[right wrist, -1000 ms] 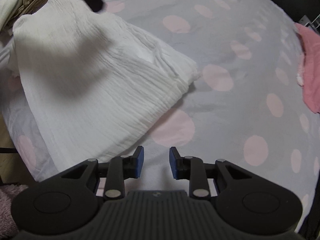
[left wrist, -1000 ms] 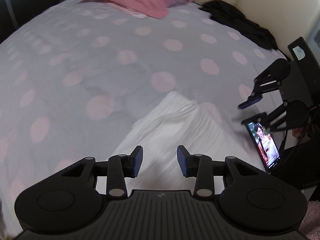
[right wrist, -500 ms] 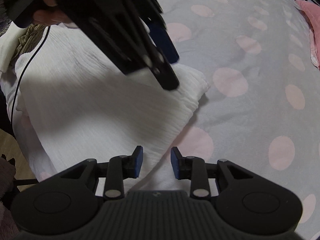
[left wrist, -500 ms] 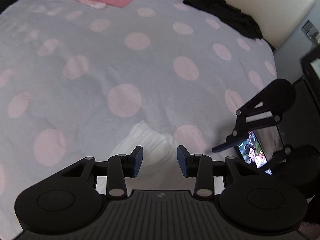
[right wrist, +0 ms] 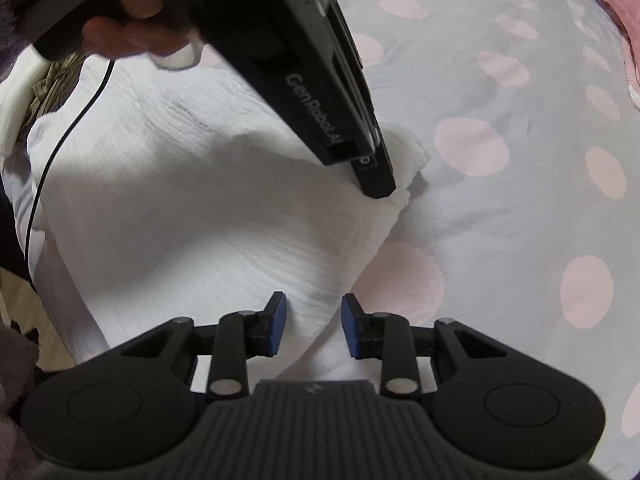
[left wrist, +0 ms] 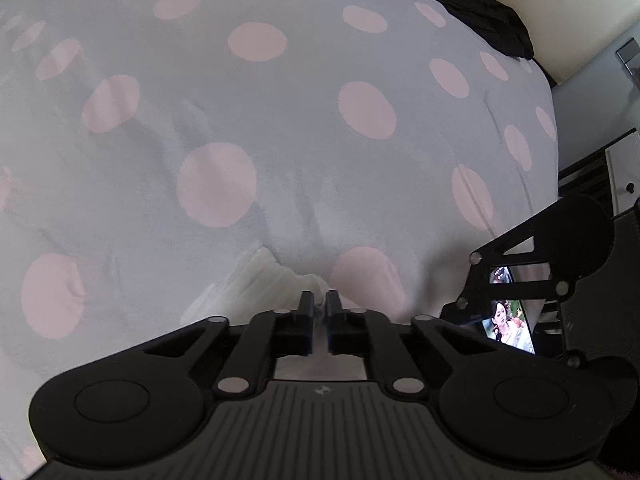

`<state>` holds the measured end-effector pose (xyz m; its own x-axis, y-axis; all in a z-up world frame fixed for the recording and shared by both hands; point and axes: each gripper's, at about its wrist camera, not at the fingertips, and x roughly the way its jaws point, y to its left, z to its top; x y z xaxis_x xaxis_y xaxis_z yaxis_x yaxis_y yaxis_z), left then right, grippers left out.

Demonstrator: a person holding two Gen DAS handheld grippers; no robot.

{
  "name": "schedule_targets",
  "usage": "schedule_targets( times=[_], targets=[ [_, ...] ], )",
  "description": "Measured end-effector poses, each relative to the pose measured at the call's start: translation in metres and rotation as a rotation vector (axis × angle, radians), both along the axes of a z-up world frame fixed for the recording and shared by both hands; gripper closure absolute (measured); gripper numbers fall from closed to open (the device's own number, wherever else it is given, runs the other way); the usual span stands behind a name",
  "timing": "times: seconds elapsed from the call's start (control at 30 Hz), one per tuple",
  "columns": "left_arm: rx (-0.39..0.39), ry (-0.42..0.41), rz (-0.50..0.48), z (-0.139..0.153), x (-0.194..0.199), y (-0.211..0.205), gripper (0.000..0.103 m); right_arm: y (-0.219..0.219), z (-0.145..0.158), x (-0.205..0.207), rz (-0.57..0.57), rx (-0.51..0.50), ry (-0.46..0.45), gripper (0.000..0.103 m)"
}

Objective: Fold clothes

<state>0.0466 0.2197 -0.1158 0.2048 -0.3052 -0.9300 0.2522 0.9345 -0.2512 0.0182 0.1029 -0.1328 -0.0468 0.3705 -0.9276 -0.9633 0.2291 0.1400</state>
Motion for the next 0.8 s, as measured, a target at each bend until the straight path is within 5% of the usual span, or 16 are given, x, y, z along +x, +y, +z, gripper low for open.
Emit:
schedule_targets(
  times=[0.07,0.13,0.3,0.53,0.73,0.8],
  targets=[
    [0.011,-0.02,0.008,0.003,-0.001,0.0,0.103,-0.001,-0.004,0.003,-0.034,-0.007,0.046,0.074],
    [0.014,-0.049,0.025,0.01,-0.001,0.002,0.103,-0.004,-0.009,0.007,-0.067,-0.017,0.102,0.091],
    [0.037,-0.123,0.067,0.027,0.004,0.007,0.103,-0.006,-0.016,0.006,-0.082,-0.035,0.165,0.099],
    [0.123,-0.228,0.224,0.028,0.011,0.023,0.103,-0.008,-0.022,0.002,-0.058,-0.07,0.186,0.102],
    [0.024,-0.196,0.252,0.015,0.012,0.041,0.101,-0.013,-0.016,0.011,-0.098,-0.056,0.174,0.096],
    [0.014,-0.22,0.278,0.018,0.006,0.049,0.09,-0.017,-0.009,0.016,-0.12,-0.033,0.163,0.093]
  ],
)
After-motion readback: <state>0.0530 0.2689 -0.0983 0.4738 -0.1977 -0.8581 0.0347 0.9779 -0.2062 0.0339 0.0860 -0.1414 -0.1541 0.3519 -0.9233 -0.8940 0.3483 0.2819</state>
